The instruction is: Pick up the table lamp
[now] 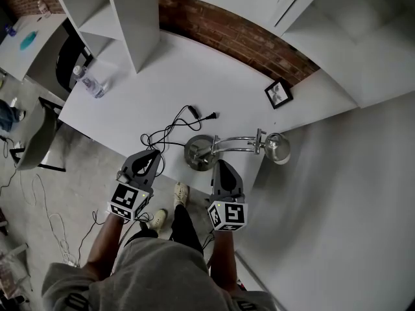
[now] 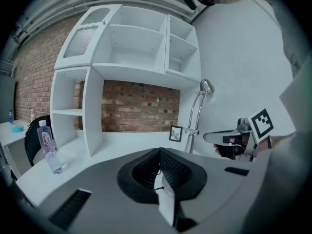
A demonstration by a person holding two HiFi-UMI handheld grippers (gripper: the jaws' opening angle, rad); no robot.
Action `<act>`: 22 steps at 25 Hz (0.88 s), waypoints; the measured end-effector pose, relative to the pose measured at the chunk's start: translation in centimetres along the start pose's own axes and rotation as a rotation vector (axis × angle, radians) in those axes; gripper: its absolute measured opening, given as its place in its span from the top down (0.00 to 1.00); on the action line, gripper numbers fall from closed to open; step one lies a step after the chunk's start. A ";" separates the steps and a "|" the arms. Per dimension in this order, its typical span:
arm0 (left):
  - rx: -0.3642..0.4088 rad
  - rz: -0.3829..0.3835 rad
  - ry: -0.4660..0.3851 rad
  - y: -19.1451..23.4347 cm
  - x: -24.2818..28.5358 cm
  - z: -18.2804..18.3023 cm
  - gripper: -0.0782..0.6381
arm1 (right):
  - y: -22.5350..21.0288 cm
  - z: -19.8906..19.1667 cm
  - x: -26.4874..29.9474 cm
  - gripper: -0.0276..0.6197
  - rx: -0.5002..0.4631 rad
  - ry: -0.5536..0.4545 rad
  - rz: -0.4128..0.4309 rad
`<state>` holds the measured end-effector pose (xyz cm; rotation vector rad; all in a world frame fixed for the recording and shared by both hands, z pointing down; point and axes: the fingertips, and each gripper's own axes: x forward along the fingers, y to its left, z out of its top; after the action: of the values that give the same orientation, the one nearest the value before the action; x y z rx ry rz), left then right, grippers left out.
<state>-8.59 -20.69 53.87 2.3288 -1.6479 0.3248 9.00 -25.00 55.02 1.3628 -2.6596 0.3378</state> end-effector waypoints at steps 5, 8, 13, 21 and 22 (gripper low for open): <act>0.005 0.004 0.004 0.3 0.4 0.0 0.89 | 0.2 -0.3 0.5 0.92 -0.005 0.006 0.016; -0.001 0.010 0.004 0.6 0.5 -0.2 0.89 | 0.7 -0.4 0.7 0.92 -0.022 0.006 0.044; -0.001 0.004 0.004 0.4 0.5 0.1 0.89 | 1.1 -0.4 1.1 0.92 -0.058 0.006 0.053; -0.004 0.034 0.018 1.1 0.2 -0.3 0.89 | 1.7 -1.2 2.8 0.76 -0.093 0.040 0.089; -0.005 0.039 0.020 1.2 0.1 -0.4 0.89 | 1.7 -1.3 3.0 0.75 -0.098 0.043 0.090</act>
<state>-9.68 -21.06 54.36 2.2846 -1.6840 0.3506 5.91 -26.06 56.69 1.1971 -2.6697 0.2395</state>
